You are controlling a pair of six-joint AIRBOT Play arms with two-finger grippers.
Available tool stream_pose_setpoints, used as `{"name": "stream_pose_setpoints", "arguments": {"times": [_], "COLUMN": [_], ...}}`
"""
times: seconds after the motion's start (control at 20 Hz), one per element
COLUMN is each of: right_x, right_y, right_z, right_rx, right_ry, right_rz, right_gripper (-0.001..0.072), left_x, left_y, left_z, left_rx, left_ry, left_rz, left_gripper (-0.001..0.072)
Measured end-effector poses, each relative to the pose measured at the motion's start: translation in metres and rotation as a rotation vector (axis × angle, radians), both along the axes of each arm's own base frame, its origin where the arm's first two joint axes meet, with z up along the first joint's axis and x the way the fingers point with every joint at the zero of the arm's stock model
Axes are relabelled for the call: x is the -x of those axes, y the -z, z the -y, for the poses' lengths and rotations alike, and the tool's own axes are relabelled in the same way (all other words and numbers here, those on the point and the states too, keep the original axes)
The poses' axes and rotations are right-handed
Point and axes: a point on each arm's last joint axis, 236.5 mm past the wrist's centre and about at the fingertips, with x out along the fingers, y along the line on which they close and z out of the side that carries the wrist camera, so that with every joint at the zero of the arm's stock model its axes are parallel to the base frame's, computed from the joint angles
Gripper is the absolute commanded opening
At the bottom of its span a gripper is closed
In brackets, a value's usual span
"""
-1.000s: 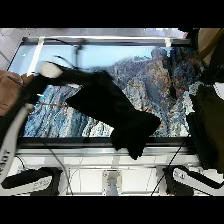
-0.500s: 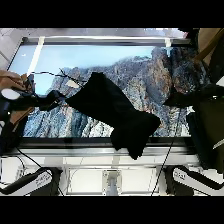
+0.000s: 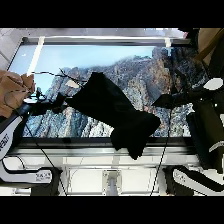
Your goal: Fold the clothes and pants, and hang the long-sleeved shirts on hangers.
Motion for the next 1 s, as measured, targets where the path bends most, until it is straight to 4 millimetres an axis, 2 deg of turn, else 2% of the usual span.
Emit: {"name": "stream_pose_setpoints", "arguments": {"times": [0.05, 0.1, 0.25, 0.45, 0.5, 0.55, 0.6, 0.7, 0.85, 1.0], "right_x": [0.0, 0.0, 0.001, 0.019, 0.023, 0.026, 0.028, 0.03, 0.031, 0.027], "right_y": [0.0, 0.0, 0.002, 0.021, 0.026, 0.031, 0.036, 0.052, 0.079, 0.098], "right_z": [-0.001, -0.001, 0.0, 0.022, 0.026, 0.028, 0.029, 0.028, 0.018, -0.01], "right_rx": [-0.001, -0.003, 0.008, 0.127, 0.149, 0.161, 0.165, 0.159, 0.107, 0.021], "right_ry": [0.0, -0.001, -0.004, -0.046, -0.05, -0.053, -0.05, -0.028, 0.015, 0.006], "right_rz": [-0.001, 0.0, -0.005, -0.067, -0.08, -0.093, -0.104, -0.122, -0.156, -0.161], "right_gripper": [0.0387, 0.0386, 0.0387, 0.039, 0.0408, 0.0531, 0.056, 0.056, 0.0559, 0.0556], "left_x": [-0.005, -0.01, -0.019, -0.027, -0.028, -0.03, -0.031, -0.033, -0.032, -0.031], "left_y": [0.002, 0.003, 0.004, -0.008, -0.013, -0.02, -0.026, -0.039, -0.051, -0.056], "left_z": [0.002, 0.003, 0.004, -0.001, -0.004, -0.008, -0.013, -0.021, -0.022, -0.02], "left_rx": [0.012, 0.016, 0.019, -0.002, -0.008, -0.018, -0.026, -0.035, -0.029, -0.025], "left_ry": [-0.012, -0.022, -0.036, -0.036, -0.038, -0.04, -0.044, -0.053, -0.044, -0.033], "left_rz": [0.01, 0.019, 0.044, 0.095, 0.11, 0.13, 0.148, 0.179, 0.204, 0.213], "left_gripper": [0.025, 0.0012, 0.0022, 0.0021, 0.0021, 0.0021, 0.0021, 0.0022, 0.0022, 0.0022]}}
